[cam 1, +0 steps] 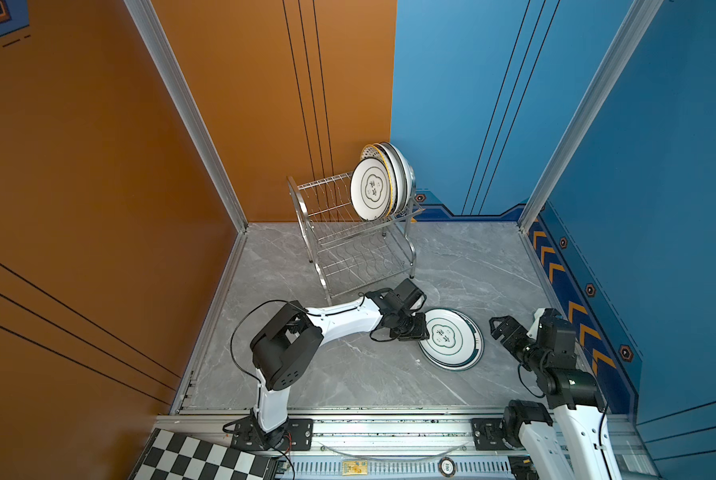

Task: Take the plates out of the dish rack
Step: 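Open the left gripper and draw it back from the stack, then reach the right gripper toward the next printed plate while the left draws back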

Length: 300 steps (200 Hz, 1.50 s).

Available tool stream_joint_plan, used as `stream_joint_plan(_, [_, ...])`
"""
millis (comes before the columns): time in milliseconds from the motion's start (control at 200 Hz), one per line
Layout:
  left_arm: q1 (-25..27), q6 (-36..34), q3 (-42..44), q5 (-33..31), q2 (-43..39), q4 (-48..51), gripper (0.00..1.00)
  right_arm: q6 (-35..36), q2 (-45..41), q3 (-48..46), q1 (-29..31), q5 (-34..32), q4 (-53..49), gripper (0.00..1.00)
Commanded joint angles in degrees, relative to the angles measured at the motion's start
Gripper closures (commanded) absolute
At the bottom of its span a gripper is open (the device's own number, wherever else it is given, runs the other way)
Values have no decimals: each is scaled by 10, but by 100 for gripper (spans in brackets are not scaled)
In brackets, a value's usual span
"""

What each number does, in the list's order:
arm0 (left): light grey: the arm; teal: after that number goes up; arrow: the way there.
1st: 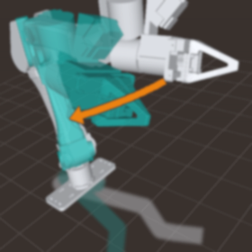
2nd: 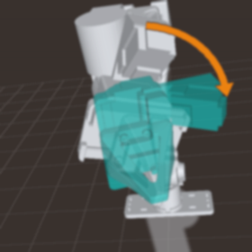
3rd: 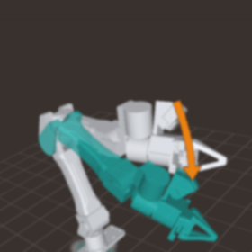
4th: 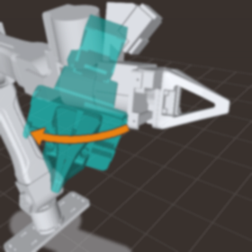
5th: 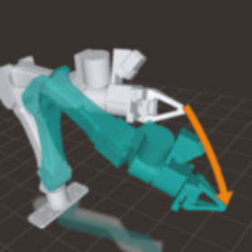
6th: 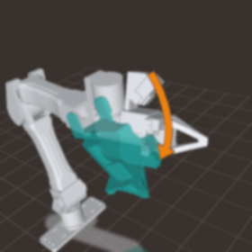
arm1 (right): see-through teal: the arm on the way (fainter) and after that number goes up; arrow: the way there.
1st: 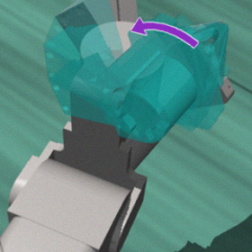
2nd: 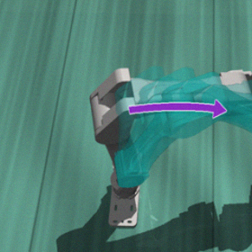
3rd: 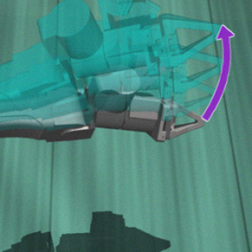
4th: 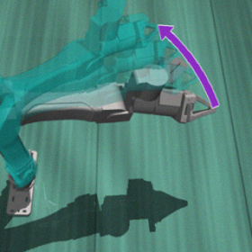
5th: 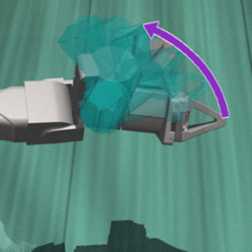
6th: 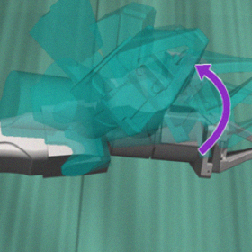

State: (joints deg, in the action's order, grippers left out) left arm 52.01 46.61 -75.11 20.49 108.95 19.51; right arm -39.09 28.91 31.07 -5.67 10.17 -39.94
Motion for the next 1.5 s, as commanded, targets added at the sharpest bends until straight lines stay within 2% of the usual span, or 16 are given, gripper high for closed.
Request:
stream_joint_plan(0, [11,-21,-27,-21,14,46,61,12,-4,0,3,-16,-1,4])
stream_joint_plan(370, [27,-47,-58,-48,19,89,50,16,-6,-2,4,-14,-1,4])
stream_joint_plan(456, [26,-50,-57,-71,9,106,46,21,-3,2,6,-12,-1,0])
stream_joint_plan(621, [13,-68,-48,-148,-34,164,39,38,26,51,36,-34,-19,0])
stream_joint_plan(706, [3,-79,-33,-190,-72,188,33,35,48,102,84,-72,-30,0])
stream_joint_plan(821, [-19,-86,-2,-223,-126,201,28,25,93,191,217,-189,-35,0])
stream_joint_plan(846, [-25,-87,7,-224,-138,202,13,24,107,211,249,-217,-33,0])
stream_joint_plan(866, [-31,-86,13,-226,-147,203,9,22,122,230,276,-240,-33,0])
stream_joint_plan(976, [-59,-91,42,-235,-189,210,6,15,227,347,411,-376,-39,0])
stream_joint_plan(986, [-62,-90,45,-236,-191,210,0,15,236,364,420,-388,-39,0])
stream_joint_plan(1056, [-80,-89,65,-236,-214,211,2,17,311,442,497,-466,-27,0])
stream_joint_plan(1121, [-97,-86,82,-235,-233,212,2,18,380,514,530,-495,-10,0])
stream_joint_plan(1312, [-151,-75,137,-234,-309,212,2,53,557,723,584,-524,40,0])
stream_joint_plan(1497, [-198,-80,189,-219,-377,212,2,74,706,917,603,-513,30,0])
